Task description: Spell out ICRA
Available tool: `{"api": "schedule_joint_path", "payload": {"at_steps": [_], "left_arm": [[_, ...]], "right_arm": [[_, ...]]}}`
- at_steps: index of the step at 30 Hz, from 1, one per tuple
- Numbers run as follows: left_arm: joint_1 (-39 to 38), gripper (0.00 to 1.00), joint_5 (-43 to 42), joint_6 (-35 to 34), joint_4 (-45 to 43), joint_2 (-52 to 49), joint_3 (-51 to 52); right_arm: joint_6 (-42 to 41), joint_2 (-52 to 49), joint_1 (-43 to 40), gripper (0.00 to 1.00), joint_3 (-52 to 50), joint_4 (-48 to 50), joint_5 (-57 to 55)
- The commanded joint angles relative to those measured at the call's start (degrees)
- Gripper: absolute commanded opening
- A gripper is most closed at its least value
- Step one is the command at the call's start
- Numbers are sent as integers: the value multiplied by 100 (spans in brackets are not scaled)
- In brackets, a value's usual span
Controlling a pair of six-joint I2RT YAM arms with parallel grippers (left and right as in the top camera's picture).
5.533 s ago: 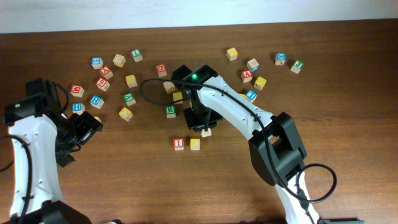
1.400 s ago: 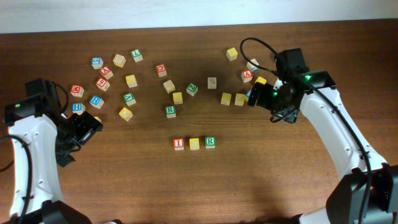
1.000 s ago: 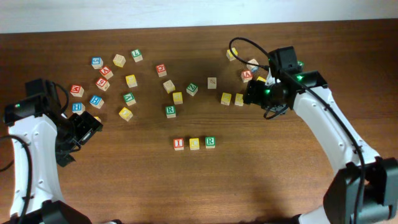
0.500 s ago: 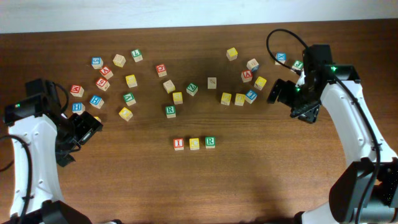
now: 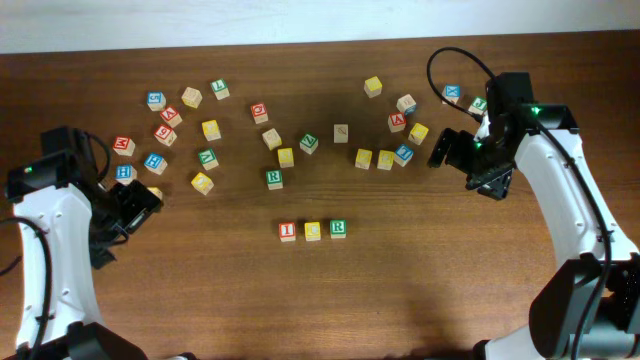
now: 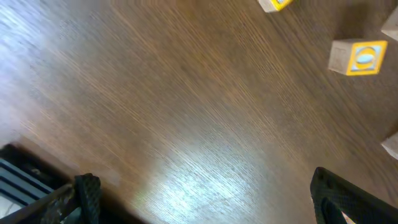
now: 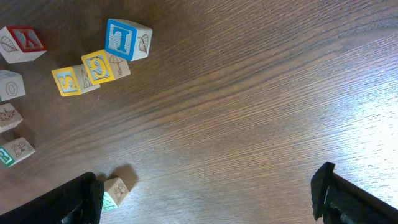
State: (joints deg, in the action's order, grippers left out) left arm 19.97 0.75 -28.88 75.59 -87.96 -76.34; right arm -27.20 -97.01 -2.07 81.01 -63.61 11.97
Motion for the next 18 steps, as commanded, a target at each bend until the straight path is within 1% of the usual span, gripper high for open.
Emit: {"api": "schedule_joint_path", "payload": {"at_steps": [1,6,8,9,10,11,12,15,18], "left_arm": [[13,99,509,70,-7,74,-48],[11,99,264,-39,-271,74,-48],[11,99,-446,-39,22,74,-48],[11,99,-1137,-24,48,74,-46],[-9,99,-1620,114,44,74,-46],[-66,99,-2131,466,-4,74,-46],[-212,100,-2627,994,-90,74,-48],[-636,99,-2614,1213,-223,72,-46],[-1058,99,-2492,1207,-560,72,-48]], "right_arm": [[-2,111,15,98,90,13,44],[-2,111,15,98,90,15,46],[-2,111,15,98,92,15,44],[-2,111,15,98,92,15,46],[-2,111,15,98,92,15,46],[-2,111,15,98,90,15,46],[-2,111,15,98,92,15,46],[-2,111,15,98,90,15,46],[-2,111,15,98,90,15,46]]}}
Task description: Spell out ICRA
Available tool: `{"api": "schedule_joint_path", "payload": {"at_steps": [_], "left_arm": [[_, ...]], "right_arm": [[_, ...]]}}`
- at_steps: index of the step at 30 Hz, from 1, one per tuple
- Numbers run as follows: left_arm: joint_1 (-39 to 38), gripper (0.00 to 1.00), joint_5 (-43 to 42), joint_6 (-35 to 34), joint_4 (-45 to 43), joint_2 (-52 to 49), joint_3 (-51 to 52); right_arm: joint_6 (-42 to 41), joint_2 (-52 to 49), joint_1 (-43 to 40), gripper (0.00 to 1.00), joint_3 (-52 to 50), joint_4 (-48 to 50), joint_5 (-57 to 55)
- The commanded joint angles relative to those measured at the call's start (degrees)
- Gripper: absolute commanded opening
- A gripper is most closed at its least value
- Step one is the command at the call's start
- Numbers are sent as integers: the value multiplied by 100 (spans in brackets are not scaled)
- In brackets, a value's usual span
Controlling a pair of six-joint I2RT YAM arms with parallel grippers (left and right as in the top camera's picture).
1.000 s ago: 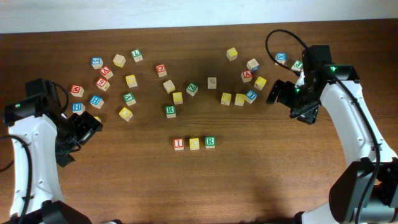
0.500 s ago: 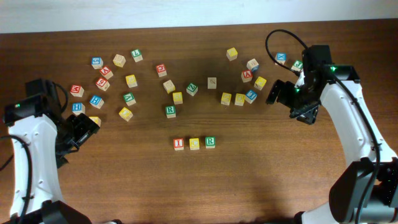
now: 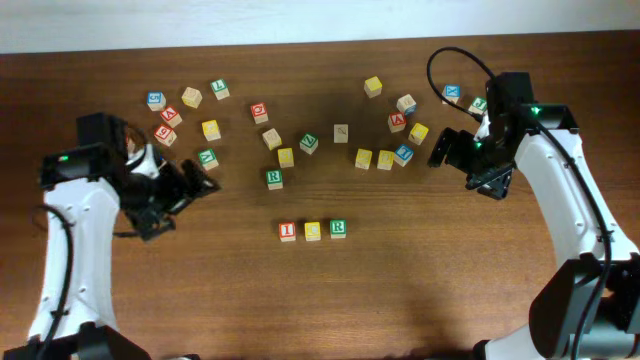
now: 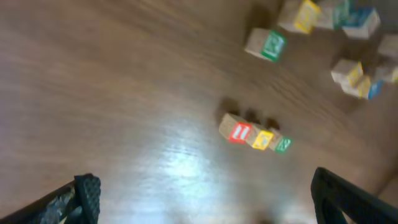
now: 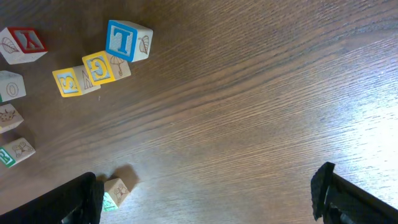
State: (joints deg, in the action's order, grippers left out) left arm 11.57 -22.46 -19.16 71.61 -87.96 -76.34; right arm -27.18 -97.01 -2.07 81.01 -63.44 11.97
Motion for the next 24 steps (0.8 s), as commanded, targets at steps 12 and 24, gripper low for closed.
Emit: {"api": "schedule_joint_path", "payload": {"at_steps": [12,24], "left_arm": [[-103,99,3585,-887,-846,72,-46],[1473,99,2625,-885,-525,72,74]], "right_arm": [[-4,111,15,98,90,-2,46],[-4,111,15,98,90,-4,44]]}}
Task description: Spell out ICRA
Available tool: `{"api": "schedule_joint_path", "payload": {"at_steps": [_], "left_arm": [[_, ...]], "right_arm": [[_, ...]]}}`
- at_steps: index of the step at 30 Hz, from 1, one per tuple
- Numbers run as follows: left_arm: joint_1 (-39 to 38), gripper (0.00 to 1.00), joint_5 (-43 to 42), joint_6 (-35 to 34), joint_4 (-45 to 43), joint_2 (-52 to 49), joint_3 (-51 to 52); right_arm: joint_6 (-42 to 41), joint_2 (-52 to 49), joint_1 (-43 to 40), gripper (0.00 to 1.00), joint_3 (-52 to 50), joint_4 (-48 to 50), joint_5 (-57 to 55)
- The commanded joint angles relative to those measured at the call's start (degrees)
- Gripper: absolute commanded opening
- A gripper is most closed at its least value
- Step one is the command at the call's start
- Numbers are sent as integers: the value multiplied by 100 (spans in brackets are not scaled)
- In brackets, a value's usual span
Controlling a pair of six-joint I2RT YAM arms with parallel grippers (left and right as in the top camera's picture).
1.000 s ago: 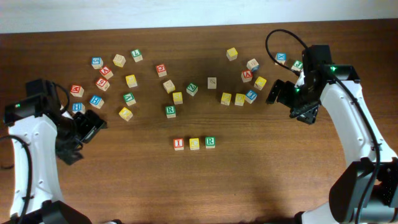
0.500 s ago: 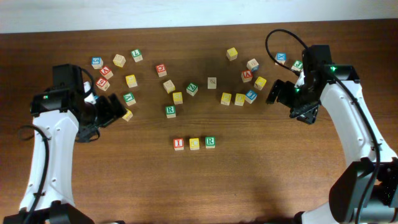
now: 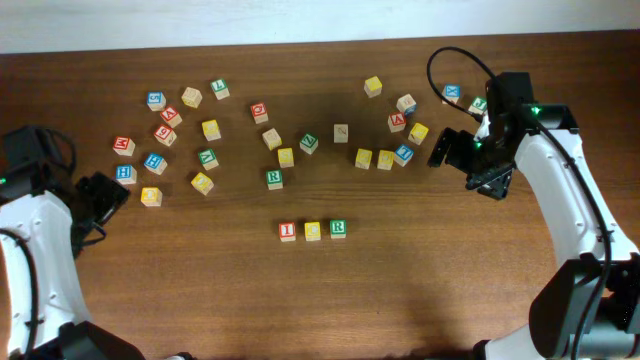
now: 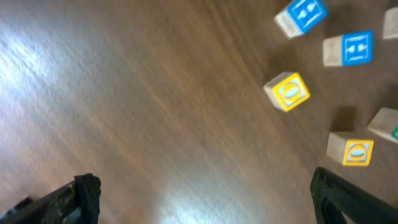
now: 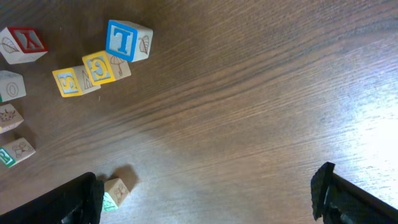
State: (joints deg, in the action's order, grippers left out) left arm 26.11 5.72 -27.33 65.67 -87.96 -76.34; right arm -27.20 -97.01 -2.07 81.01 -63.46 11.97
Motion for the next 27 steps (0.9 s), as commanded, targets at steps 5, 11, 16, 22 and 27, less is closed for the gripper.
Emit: {"api": "schedule_joint_path", "payload": {"at_steps": [5,11,16,22,27], "left_arm": [[15,99,-925,492,31,72,424],[15,99,-1261,649,-55,72,431],[-638,99,-1816,1635,24,72,431],[-2044,99,-927,1239,76,72,431],[-2411,99,-916,1239,28,72,431]], "right_arm": [[-2,111,15,98,90,0,44],[-2,111,15,98,92,0,44],[-2,111,15,98,92,0,44],[-2,111,15,98,90,0,44],[-2,111,15,98,90,0,44]]}}
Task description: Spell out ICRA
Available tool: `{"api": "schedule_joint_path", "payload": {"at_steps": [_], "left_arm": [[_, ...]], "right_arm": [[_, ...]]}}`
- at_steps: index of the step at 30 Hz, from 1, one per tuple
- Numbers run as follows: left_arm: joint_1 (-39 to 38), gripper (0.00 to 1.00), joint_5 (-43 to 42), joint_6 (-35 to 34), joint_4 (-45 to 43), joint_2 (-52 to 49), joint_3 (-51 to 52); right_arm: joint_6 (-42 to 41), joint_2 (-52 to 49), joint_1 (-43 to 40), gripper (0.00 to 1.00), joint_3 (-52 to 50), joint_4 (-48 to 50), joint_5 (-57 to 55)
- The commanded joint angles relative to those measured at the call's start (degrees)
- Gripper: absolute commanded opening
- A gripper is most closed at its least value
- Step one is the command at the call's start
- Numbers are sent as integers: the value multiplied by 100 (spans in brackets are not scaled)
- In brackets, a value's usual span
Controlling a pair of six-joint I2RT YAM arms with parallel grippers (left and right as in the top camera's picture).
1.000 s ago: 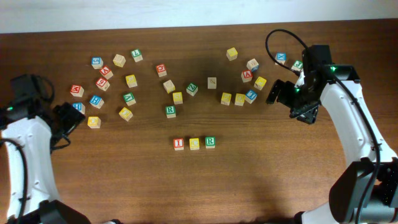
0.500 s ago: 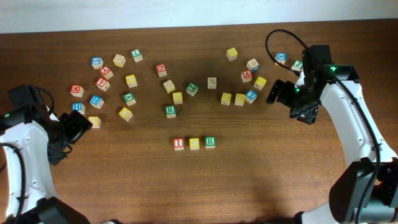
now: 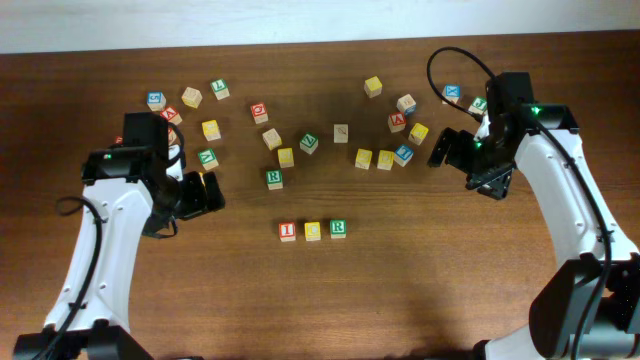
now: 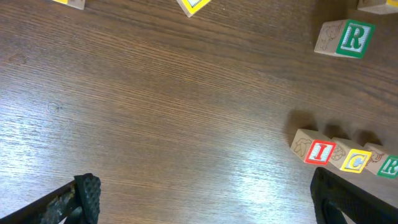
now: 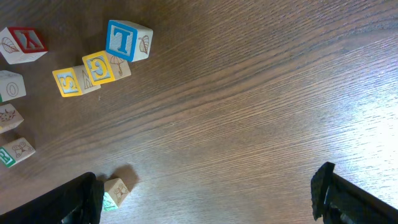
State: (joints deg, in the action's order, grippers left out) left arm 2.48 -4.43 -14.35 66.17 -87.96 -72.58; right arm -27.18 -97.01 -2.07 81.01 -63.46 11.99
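Observation:
Three blocks stand in a row at the table's middle: red I (image 3: 287, 231), yellow C (image 3: 312, 231) and green R (image 3: 338, 228). The left wrist view has the same I (image 4: 320, 151), C (image 4: 354, 160) and R (image 4: 388, 165) at its right edge. My left gripper (image 3: 195, 195) hangs open to the left of that row, nothing between its fingers (image 4: 87, 194). My right gripper (image 3: 465, 167) is open at the right, beside the right-hand cluster, over bare wood (image 5: 208, 193). A red-lettered block (image 3: 397, 122) lies in that cluster; its letter is unclear.
Loose letter blocks lie scattered at the back left (image 3: 190, 97) and back centre-right (image 3: 385, 158). A second green R block (image 4: 345, 38) sits behind the row. A blue block (image 5: 127, 38), yellow G (image 5: 99, 67) and S (image 5: 68, 81) lie ahead of the right gripper, a small block (image 5: 115, 191) by its left finger.
My left arm has moved from the table's far left edge in toward the middle, and its open gripper now sits just left of the I-C-R row. The right arm and all blocks are unchanged.
The I, C, R row stood the same at every moment. My left gripper, always open and empty, was at the left side, then nearer the middle, then back at the far left, and now close to the row. The right gripper stayed open in place.

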Motion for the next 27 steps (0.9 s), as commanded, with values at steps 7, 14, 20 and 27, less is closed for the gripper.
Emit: {"api": "schedule_joint_path", "payload": {"at_steps": [7,14,20,27], "left_arm": [[-46,99,83,-59,-160,72,55],[-46,99,83,-57,-160,72,55],[-46,99,83,-57,-160,72,55],[-46,99,83,-57,-160,72,55]], "right_arm": [[269,111,42,99,96,693,1215],[1399,-551,1080,98,1845,719,63],[1797,-2162,1176,98,3440,741,-922],[1971,-2894,1182,90,3427,1285,-927]]}}
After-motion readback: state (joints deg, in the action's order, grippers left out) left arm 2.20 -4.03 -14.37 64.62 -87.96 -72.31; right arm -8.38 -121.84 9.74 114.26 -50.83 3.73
